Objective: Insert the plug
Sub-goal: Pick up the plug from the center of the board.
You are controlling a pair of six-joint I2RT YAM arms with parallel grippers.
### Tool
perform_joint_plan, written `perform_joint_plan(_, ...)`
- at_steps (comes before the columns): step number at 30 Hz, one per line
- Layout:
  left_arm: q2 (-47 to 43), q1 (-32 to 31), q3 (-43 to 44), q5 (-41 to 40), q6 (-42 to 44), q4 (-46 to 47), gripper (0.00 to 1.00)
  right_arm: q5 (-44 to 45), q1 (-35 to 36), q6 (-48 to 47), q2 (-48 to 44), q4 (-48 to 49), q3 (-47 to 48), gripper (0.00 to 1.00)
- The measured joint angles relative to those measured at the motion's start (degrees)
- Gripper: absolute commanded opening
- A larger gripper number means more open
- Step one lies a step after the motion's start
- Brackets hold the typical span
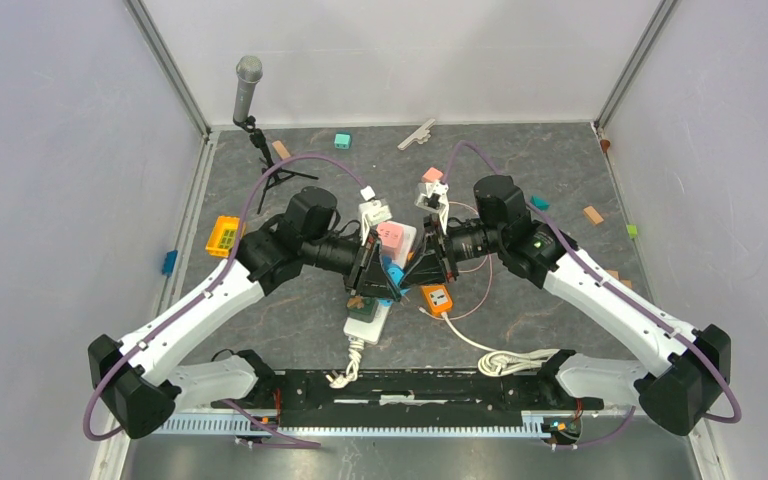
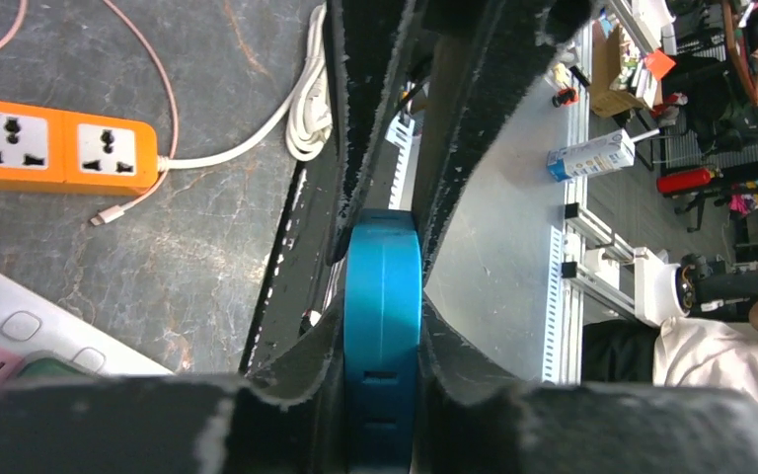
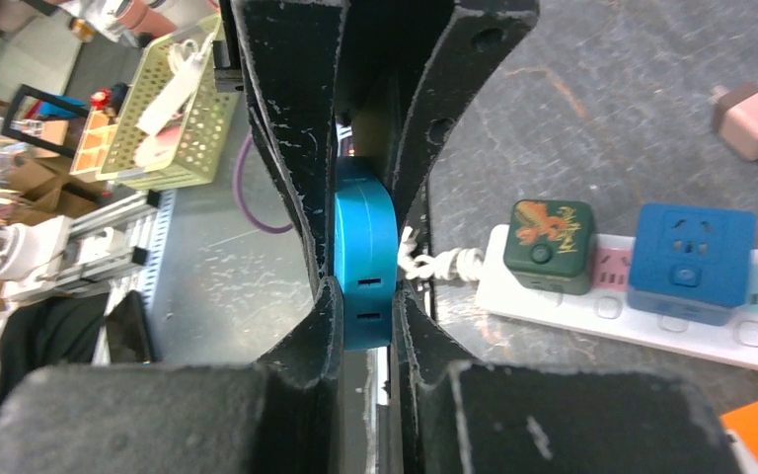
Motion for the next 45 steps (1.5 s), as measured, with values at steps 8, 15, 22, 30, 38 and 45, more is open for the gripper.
perform_joint_plan(8, -0.5, -0.8, -0.2, -1.2, 0.7, 0.4, 0.02, -0.9, -0.3, 1.3, -0.1, -0.8, -0.1, 0.0)
perform_joint_plan(15, -3.4, -1.3, -2.0, -5.2, 0.0, 2.5, 0.02, 0.0, 0.0, 1.2, 0.0, 0.6, -0.1, 0.1)
perform_joint_plan(22, -4.2, -0.8, -2.6, -11.6, -1.8, 2.9, 0.02, 4.6, 0.1, 1.2, -0.5, 0.7, -0.9, 0.76)
perform_joint_plan(30, -7.1, -0.2, -4.7, -14.0, -4.2, 4.8, 0.02, 3.5, 0.1, 1.9, -3.1, 3.1, -4.7, 0.67)
perform_joint_plan(38, -8.1, -0.2, -5.2, -9.4, -6.8, 10.0, 0.02, 2.1, 0.1, 2.8, -3.1, 5.5, -5.7, 0.62)
perform_joint_plan(45, -8.1, -0.2, -5.3, -5.9, -6.8, 12.1, 0.02, 1.4, 0.1, 3.5, -3.0, 6.9, -5.8, 0.35)
